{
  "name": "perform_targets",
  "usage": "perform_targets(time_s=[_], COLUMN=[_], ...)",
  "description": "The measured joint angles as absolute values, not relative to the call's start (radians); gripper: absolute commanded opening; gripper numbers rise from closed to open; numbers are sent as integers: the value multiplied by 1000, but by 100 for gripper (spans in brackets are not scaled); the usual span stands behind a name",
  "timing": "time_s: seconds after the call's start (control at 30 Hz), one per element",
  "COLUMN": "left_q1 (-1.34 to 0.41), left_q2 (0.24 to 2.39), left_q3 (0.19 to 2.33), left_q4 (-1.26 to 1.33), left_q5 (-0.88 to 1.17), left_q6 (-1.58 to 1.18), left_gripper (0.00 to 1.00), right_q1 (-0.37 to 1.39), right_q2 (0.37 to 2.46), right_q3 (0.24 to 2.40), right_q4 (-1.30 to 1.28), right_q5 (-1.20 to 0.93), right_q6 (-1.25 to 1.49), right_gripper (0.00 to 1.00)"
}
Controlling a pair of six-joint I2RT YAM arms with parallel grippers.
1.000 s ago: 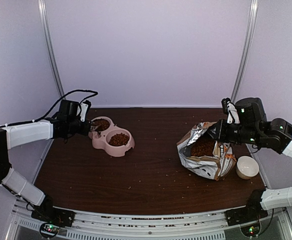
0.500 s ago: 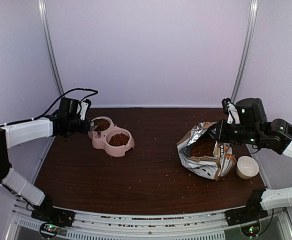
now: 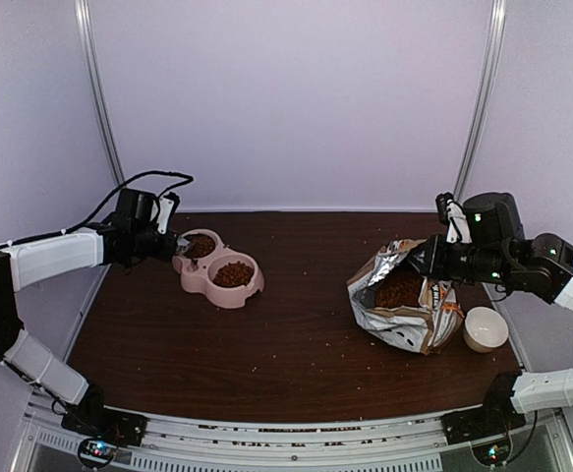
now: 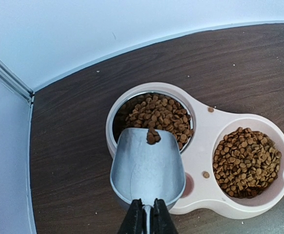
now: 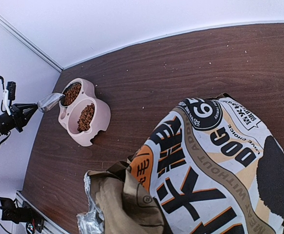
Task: Serve the pet food
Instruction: Place the pet food in the pet food bowl.
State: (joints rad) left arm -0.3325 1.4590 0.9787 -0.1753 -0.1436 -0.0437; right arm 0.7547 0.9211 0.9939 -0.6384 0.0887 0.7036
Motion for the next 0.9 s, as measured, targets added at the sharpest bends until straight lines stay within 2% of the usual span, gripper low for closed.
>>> perform_targets(time_s=[0.2,0.9], left_q1=[-332,-344], left_q2=[1444,1223], left_q3=[963,659], left_q4=[-171,56], left_q5=[-122,68], left_q6=[-33,46], left_gripper=[0,0], right_q1=[754,750], right_q2=[921,907], right_q3=[994,979], right_q4=[-638,-624], right_q5=[86,81], right_q6=[703,703], right_gripper=[0,0])
